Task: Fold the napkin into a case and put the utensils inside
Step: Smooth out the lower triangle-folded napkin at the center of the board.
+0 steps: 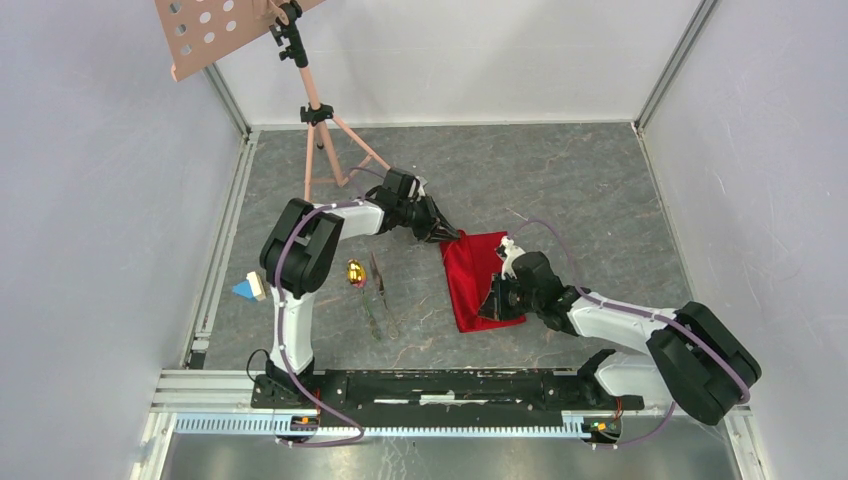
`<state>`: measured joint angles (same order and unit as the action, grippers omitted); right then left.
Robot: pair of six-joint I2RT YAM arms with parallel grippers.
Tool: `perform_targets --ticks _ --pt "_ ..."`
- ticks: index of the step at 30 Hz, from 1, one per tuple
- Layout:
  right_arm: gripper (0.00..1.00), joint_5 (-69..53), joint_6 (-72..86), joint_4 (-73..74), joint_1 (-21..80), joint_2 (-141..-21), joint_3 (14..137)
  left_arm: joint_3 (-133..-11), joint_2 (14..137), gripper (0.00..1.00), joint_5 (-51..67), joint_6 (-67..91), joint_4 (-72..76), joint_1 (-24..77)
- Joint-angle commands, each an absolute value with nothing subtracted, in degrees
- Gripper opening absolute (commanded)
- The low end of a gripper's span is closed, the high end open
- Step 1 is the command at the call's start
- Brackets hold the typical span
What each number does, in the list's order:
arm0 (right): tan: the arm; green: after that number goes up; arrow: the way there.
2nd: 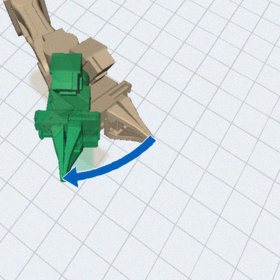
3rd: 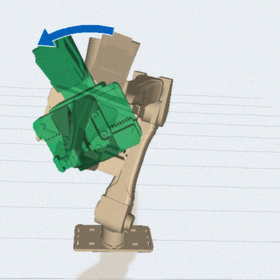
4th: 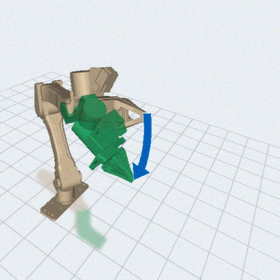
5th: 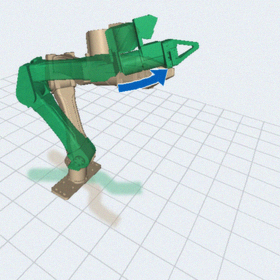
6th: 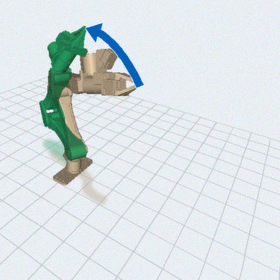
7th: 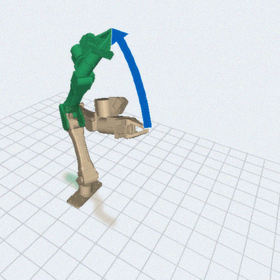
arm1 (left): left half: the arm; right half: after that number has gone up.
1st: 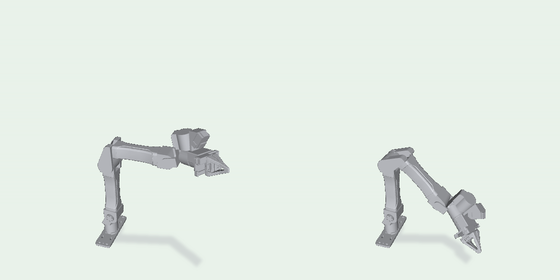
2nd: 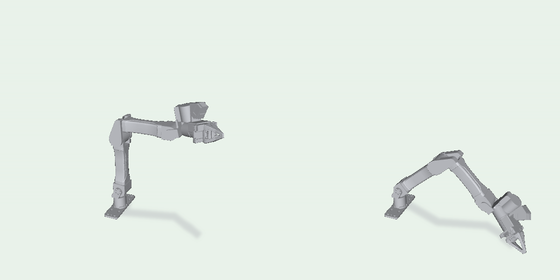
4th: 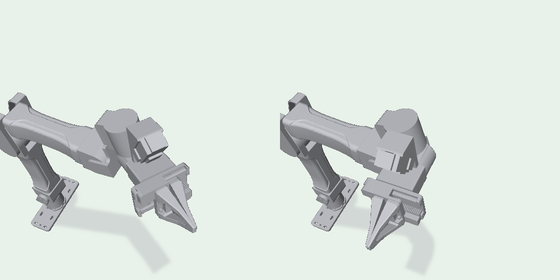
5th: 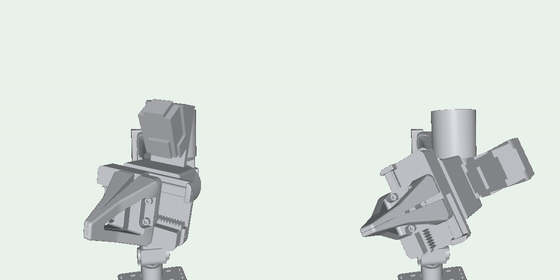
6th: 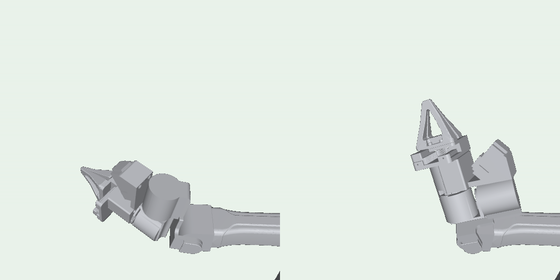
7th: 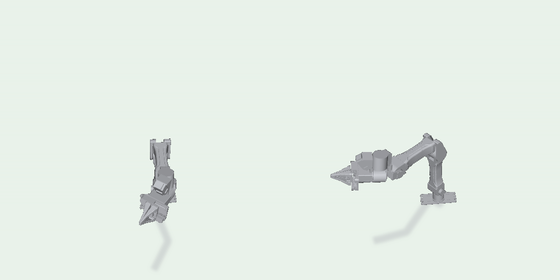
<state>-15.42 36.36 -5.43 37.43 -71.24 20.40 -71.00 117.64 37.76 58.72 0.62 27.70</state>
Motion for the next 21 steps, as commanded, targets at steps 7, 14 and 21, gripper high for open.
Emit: perform_targets --ticks 7,14,21 --pt "0.20 -13.9 34.1 -4.7 37.2 -69.6 22.3 -73.0 123.5 0.20 39.4 60.2 1.3 27.5" --pt "0.51 -10.1 26.0 1.5 34.9 -72.5 33.4 -73.3 125.7 0.19 39.6 59.2 0.9 27.4" --pt "0.42 -24.3 27.0 -11.2 32.0 -88.7 45.9 -73.1 126.0 0.18 39.7 58.9 0.7 27.4"
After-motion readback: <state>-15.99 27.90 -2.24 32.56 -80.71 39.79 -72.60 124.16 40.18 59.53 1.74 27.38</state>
